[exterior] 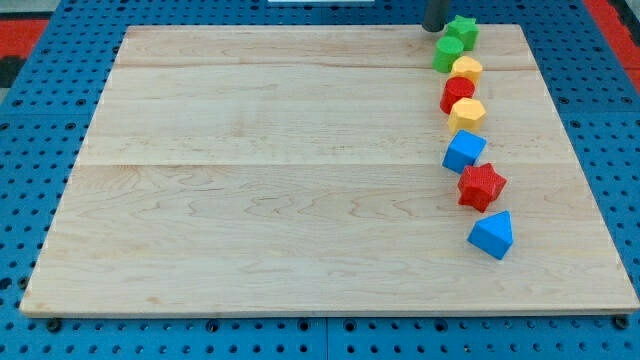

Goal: Move the green circle towards the right

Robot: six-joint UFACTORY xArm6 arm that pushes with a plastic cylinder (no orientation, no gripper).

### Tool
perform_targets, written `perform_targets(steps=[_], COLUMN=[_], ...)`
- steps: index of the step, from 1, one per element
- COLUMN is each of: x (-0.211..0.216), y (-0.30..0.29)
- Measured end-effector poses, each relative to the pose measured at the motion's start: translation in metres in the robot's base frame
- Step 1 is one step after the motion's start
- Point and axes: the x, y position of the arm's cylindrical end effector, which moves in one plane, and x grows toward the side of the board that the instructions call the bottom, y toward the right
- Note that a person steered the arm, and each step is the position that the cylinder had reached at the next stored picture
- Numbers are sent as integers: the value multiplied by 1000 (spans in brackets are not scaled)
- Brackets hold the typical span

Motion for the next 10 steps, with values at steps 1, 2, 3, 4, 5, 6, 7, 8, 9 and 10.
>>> perform_targets(steps=[1,2,3,4,5,6,7,8,9,10], x=[2,75,180,262,355,425,426,423,393,391], y=[-34,-123,-200,-235,-222,-169,-142,-34,47,114])
